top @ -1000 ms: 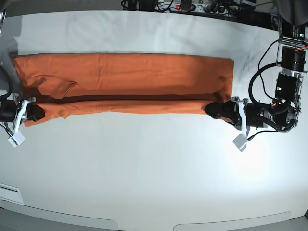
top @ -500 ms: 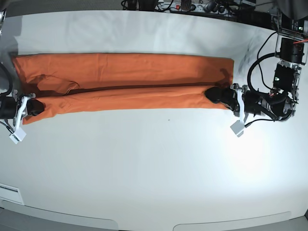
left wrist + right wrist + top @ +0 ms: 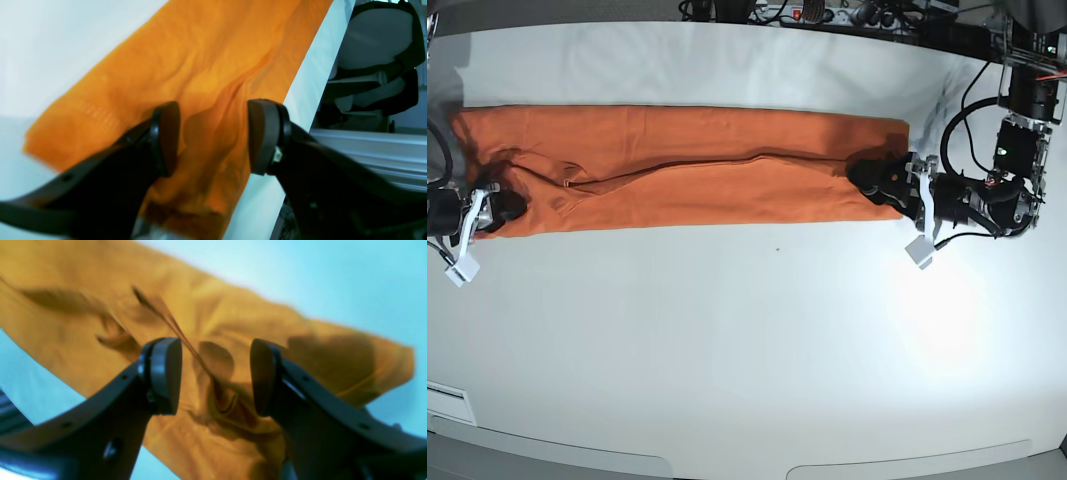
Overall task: Fold the T-shirt properly
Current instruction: 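Lift the hem with both grippers and fold it over toward the collar, then release the hem and smooth the folded strip with both grippers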
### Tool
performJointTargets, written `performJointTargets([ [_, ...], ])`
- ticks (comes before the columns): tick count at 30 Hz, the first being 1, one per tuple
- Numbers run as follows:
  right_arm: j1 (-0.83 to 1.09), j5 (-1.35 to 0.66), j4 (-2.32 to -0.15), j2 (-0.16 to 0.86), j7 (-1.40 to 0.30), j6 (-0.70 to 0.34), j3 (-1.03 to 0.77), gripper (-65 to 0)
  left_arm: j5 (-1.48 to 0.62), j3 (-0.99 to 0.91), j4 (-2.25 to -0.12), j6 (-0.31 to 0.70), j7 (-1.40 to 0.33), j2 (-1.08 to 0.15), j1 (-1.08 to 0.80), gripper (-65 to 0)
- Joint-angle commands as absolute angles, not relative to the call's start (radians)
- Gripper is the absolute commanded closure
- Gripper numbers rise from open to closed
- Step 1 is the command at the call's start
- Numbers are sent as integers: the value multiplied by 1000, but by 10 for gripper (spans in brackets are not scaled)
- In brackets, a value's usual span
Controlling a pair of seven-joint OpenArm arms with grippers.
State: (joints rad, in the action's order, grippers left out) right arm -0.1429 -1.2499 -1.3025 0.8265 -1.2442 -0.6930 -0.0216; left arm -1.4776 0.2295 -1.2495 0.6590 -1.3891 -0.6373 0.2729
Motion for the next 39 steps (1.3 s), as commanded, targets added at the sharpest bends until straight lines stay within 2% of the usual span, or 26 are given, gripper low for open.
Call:
performJointTargets([
  [1,-164,-1296,-1316,871,-1245,-698,-36,-347,-1484,220,-1262,657,-1396,-676,310,-341],
  [4,-164,-1446,-1316,901,-1273,-698,-36,-347,-1484,220,-1262,623,-1396,-719,330,-341],
  [6,-167,-1484,-1316,903,-1361,-698,-42,-339,-1484,220,-1262,624,-1396,-740,335,-341],
  [7,-167,-1484,-1316,903,-1396,-698,-42,-304,-1484,220,-1262,624,-1396,-748,336,-340],
  [8,-166,-1484,-1321,903,-1396,-698,-42,-223,-1484,220,-1264,625,-1396,-751,336,-330],
  [9,-166,-1484,-1321,901,-1396,-698,-42,-109,-1484,217,-1268,629,-1396,-754,335,-281],
  [10,-164,-1484,-1321,900,-1396,-698,-42,-12,-1484,215,-1270,632,-1396,-753,334,-194],
  [11,-158,-1484,-1321,900,-1396,-698,-42,0,-1484,214,-1271,631,-1396,-754,335,-81],
  [12,-152,-1484,-1321,898,-1396,-698,-42,0,-1484,213,-1271,630,-1396,-754,335,0],
  [25,-90,-1484,-1321,785,-1391,-698,-54,0,-1484,163,-1271,617,-1396,-754,346,0],
  [30,-43,-1411,-1322,749,-1296,-698,-135,0,-1484,58,-1272,617,-1396,-741,347,0],
  [39,0,-1396,-1322,728,-1303,-698,-315,0,-1484,43,-1351,616,-1396,-723,308,0],
])
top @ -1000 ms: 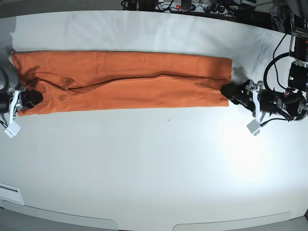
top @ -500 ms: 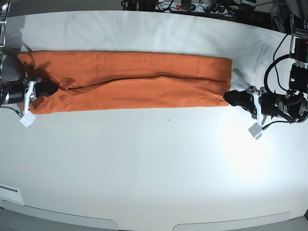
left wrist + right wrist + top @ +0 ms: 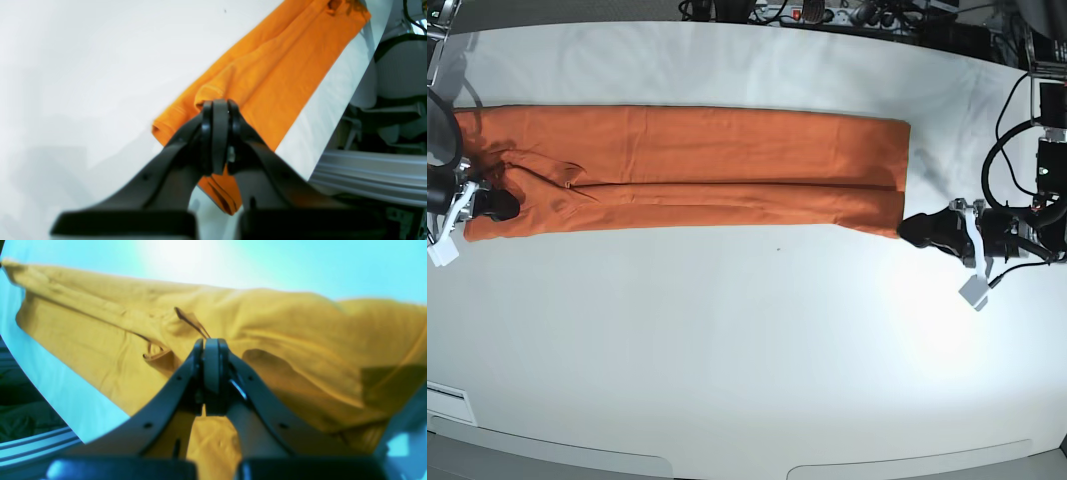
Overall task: Fold the T-shirt properly
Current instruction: 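Release the hem and smooth the folded strip with both grippers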
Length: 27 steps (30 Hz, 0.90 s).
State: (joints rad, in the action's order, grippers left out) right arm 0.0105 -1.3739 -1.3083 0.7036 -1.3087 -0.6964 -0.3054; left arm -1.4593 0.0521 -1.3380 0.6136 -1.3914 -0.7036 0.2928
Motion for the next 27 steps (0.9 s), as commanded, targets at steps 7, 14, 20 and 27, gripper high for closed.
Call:
performJointTargets([
  [7,23,-1393,-1321,728,-1303,-698,-316,0,-1484,43,-1408,617,-1396,-723,211,0],
  [14,22,-1394,-1321,729,-1302,-698,-316,0,-1484,43,-1417,627,-1396,-726,178,0],
  [20,23,-1393,-1322,729,-1305,-698,-316,0,-1484,43,-1423,612,-1396,-729,180,0],
  [27,23,-1393,-1321,729,-1321,-698,-316,0,-1484,43,-1423,624,-1396,-759,181,0],
])
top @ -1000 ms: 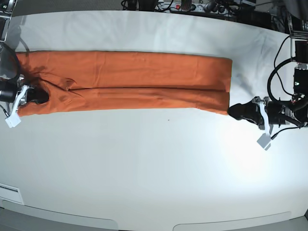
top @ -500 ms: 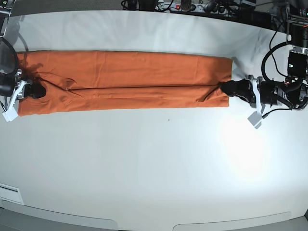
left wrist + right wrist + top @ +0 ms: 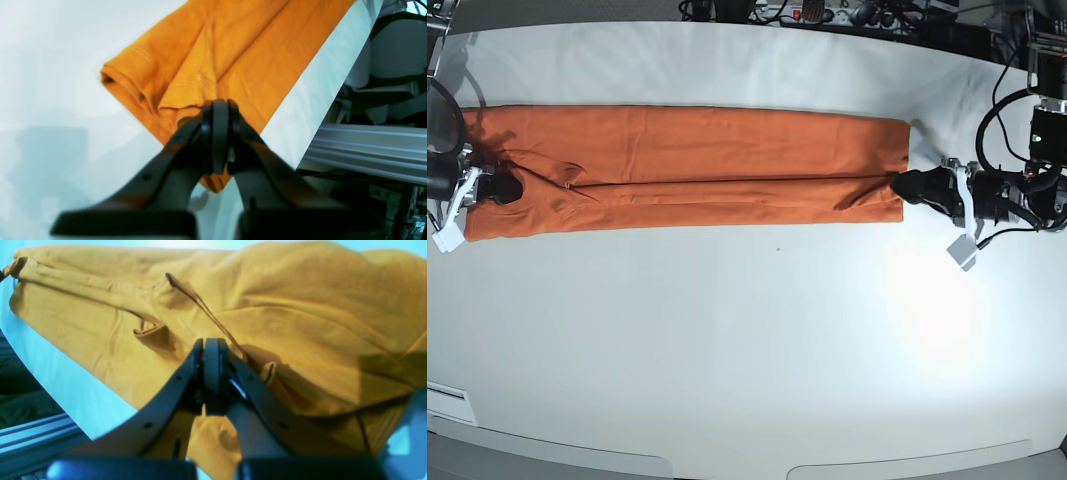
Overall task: Fold the T-shirt properly
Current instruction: 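Release the hem and smooth the folded strip with both grippers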
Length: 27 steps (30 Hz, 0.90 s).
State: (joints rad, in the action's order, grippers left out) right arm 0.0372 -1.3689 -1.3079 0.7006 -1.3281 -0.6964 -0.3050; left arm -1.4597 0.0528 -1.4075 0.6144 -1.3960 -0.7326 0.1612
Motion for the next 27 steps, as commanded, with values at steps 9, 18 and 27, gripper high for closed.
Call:
performJointTargets([
  [9,23,-1393,-1321,729,-1320,-698,-316,0,-1484,43,-1423,624,-1396,-770,180,0],
  [18,23,-1393,-1321,729,-1321,-698,-316,0,-1484,43,-1423,628,-1396,-772,111,0],
  [27,23,-1393,-1321,729,-1321,-698,-316,0,-1484,43,-1423,628,-1396,-823,90,0],
])
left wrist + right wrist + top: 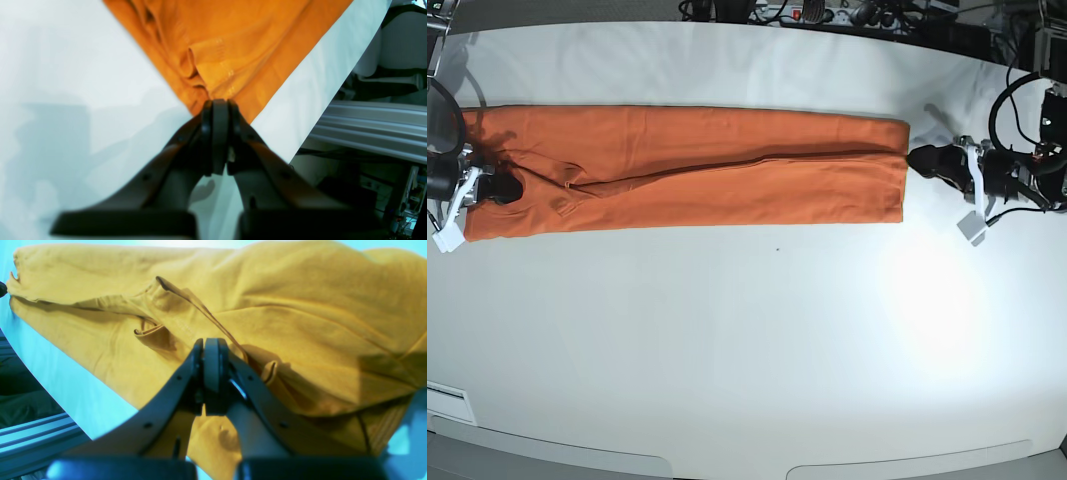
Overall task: Fold the T-shirt properly
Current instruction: 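Release the hem and smooth the folded strip with both grippers, then grasp both short ends of the folded strip with both grippers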
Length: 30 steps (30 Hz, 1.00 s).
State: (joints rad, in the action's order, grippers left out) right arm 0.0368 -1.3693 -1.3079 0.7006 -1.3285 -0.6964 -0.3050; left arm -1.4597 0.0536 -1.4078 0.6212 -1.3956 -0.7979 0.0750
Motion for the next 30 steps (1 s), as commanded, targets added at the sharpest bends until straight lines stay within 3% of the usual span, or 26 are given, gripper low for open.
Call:
performJointTargets([
  [1,23,-1393,-1321,729,-1321,-698,-316,0,-1484,43,-1423,628,-1396,-825,90,-35],
  [5,22,-1398,-1321,729,-1321,-698,-316,0,-1484,43,-1423,627,-1396,-826,91,-310],
  [7,22,-1398,-1321,729,-1321,-698,-316,0,-1484,43,-1423,614,-1396,-828,91,-391],
  [15,22,-1470,-1331,739,-1322,-698,-317,0,-1484,22,-1491,606,-1396,-861,100,-390],
  [17,23,-1465,-1360,741,-1322,-698,-317,0,-1484,-8,-1544,606,-1396,-861,100,-339],
  [18,23,-1465,-1377,740,-1324,-698,-317,0,-1484,-22,-1573,606,-1396,-861,100,-261],
  [20,25,-1463,-1409,739,-1326,-698,-317,0,-1484,-49,-1633,606,-1396,-859,97,-13],
  [27,89,-1259,-1519,731,-1227,-698,-317,0,-1469,-68,-1777,636,-1396,-825,33,0],
  [30,157,-1102,-1547,725,-1115,-698,-317,0,-1293,-68,-1781,609,-1396,-778,-6,0],
])
